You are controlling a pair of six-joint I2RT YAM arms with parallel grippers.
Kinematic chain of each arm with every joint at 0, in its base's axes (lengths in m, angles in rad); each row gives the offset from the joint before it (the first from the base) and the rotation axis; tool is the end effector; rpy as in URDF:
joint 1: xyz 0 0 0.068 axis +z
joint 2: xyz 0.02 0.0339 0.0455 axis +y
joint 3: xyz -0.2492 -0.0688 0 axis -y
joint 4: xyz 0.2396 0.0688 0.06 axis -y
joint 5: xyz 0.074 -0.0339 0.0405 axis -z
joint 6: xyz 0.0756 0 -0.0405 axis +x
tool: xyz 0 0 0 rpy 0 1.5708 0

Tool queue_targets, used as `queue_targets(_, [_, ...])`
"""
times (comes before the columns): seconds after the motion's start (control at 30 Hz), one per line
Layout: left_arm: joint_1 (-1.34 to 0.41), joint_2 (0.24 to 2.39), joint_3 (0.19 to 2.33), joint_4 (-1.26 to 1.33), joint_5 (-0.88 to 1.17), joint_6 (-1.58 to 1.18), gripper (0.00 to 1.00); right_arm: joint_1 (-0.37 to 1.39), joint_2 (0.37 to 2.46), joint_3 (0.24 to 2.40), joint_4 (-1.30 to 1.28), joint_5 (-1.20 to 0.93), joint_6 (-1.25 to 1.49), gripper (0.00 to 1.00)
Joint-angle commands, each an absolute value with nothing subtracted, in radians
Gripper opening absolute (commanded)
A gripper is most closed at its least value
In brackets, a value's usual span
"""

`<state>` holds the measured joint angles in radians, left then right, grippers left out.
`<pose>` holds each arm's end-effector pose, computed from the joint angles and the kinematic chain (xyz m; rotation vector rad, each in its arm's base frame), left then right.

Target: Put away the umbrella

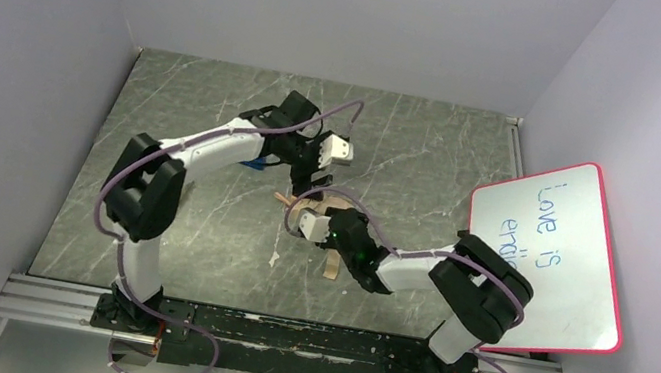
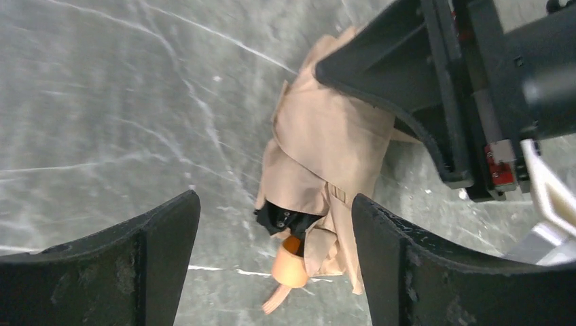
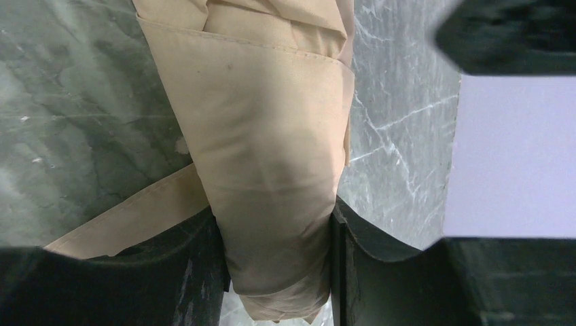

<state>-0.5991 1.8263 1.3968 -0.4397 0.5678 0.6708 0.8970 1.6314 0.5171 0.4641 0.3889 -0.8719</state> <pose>0.3196 -0.2674 0.2042 1.5942 1.7413 -0.6537 0.2153 0.2237 0.0865 -1.5552 1.5499 -0.4167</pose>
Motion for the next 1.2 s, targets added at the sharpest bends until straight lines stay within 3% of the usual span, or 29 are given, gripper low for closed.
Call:
queue_targets(0.0, [-0.586, 1.929, 1.508, -0.716, 0.737, 0.837, 0.86, 0.944, 1.697, 0.435, 0.318, 0.385, -0.839, 0.21])
queue_targets(0.23, [-0.580, 2.060, 1.608, -0.862, 0.857, 0.906, 0.86, 0.971, 1.701, 0.425, 0.317, 0.394, -0.847, 0.20])
queue_targets(0.6, [-0.581, 2.159, 1.606, -0.890, 0.847, 0.909, 0.84, 0.977, 1.696, 0.432, 0.319, 0.399, -0.856, 0.20])
queue_targets(1.0, [-0.609, 2.190, 1.521, -0.846, 0.689, 0.846, 0.83, 0.990, 1.670, 0.419, 0.359, 0.415, -0.870, 0.20])
queue_targets(1.17, [-0.614, 2.211, 1.493, -0.834, 0.630, 0.823, 0.78, 0.994, 1.666, 0.416, 0.367, 0.419, -0.871, 0.20])
